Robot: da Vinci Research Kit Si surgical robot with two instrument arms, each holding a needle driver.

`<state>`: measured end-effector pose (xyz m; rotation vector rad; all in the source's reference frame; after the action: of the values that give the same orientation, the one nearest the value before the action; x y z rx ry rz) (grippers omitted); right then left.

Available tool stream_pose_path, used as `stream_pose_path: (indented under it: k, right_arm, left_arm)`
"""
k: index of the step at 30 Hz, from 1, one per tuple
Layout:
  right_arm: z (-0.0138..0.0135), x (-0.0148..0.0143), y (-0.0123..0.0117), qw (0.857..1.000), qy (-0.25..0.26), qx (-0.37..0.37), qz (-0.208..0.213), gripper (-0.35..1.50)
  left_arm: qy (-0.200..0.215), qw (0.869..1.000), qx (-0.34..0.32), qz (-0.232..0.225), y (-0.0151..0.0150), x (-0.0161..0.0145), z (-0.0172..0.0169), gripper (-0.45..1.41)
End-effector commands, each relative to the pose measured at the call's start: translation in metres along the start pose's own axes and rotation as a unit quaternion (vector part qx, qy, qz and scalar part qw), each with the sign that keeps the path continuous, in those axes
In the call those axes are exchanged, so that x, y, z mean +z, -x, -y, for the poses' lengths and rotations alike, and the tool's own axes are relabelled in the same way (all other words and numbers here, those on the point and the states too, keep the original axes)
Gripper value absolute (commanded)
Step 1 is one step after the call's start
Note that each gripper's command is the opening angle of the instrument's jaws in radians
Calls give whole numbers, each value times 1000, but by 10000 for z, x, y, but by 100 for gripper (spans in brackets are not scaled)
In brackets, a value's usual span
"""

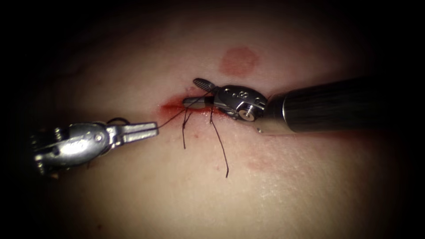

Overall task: Wound Closure
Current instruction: Use the left gripper to wrap the suture around the right gripper once.

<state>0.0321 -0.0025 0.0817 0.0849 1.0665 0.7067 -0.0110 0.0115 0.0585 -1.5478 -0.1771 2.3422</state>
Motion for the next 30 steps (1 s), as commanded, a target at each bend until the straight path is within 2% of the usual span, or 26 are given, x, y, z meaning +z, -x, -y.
stream_pose_path:
  k: [1, 6, 12, 22, 30]
  right_arm:
    - [3, 7, 5, 1000, 1, 1, -1, 81]
    - [4, 6, 5, 1000, 2, 4, -1, 81]
    - [1, 5, -1, 1000, -10, 9, -19, 79]
    - [-16, 3, -23, 993, -117, 7, -33, 76]
    - [-11, -1, -21, 973, -230, -21, -29, 76]
  left_arm:
    - [5, 1000, -1, -4, 5, 9, -5, -45]
    - [14, 1000, -1, -10, 3, 7, -8, -45]
    - [12, 1000, 1, -12, 12, 25, -19, -45]
    - [25, 1000, 0, 4, 38, 59, -11, -45]
    - [25, 1000, 0, 13, 42, 79, 2, -45]
